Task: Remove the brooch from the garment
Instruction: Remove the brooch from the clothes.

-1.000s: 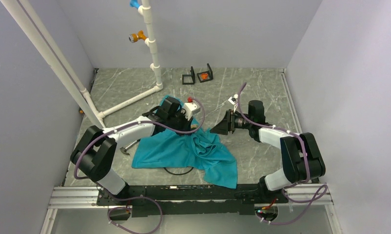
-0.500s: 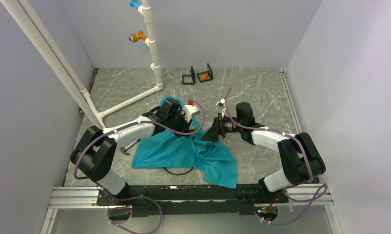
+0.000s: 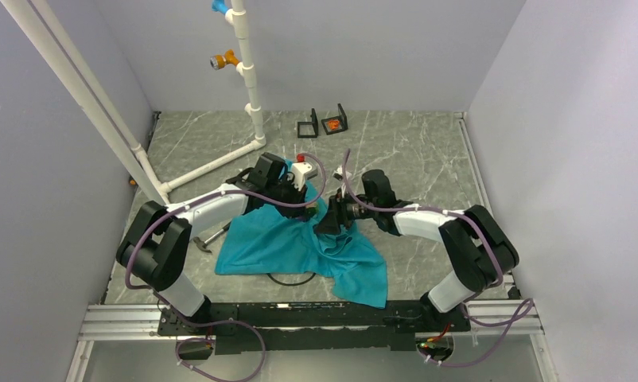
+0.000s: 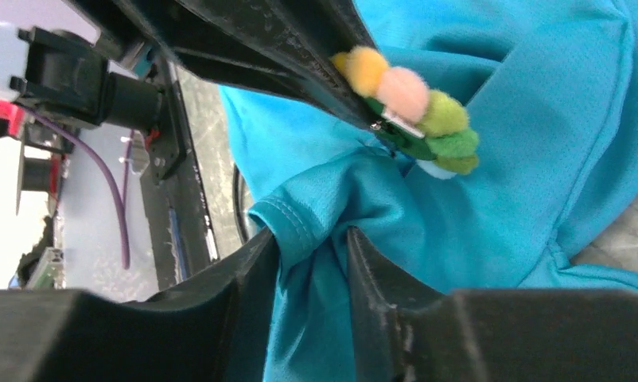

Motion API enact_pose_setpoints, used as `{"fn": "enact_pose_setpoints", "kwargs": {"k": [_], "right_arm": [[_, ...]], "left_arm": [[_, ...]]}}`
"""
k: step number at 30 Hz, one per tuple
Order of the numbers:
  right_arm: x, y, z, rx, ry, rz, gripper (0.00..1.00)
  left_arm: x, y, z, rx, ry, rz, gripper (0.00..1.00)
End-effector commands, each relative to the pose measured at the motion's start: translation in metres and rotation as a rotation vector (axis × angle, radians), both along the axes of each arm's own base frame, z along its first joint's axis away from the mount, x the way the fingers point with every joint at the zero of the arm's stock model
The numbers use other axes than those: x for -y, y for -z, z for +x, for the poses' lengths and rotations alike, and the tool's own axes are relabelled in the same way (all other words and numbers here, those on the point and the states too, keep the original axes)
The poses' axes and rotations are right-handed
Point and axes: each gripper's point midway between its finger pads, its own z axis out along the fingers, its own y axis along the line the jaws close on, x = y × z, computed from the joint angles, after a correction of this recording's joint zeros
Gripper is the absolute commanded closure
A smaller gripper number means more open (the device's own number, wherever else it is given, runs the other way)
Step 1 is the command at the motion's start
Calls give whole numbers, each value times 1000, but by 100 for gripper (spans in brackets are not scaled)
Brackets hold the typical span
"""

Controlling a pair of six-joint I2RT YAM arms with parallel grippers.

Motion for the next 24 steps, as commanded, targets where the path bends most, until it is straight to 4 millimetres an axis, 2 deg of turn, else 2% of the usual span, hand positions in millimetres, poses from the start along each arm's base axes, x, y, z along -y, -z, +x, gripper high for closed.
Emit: {"fn": "enact_pose_setpoints", "kwargs": {"k": [1, 3, 4, 6, 14, 19, 24], "right_arm": [[-3, -12, 24, 52, 30, -16, 78], [0, -26, 29, 83, 30, 14, 97], [3, -33, 30, 96, 36, 30, 100], [9, -46, 29, 119, 30, 63, 100], [38, -57, 25, 84, 30, 111, 100], [51, -53, 18, 73, 19, 89, 100], [62, -42, 8, 61, 9, 58, 100]], "left_arm": [[10, -9, 0, 2, 26, -50, 100], [6, -4, -1, 6, 25, -36, 100], [4, -1, -2, 10, 27, -28, 100], [2, 1, -3, 16, 28, -18, 100], [-8, 9, -3, 21, 16, 28, 100], [-17, 5, 5, 4, -12, 16, 100], [-29, -11, 17, 25, -41, -4, 100]]}}
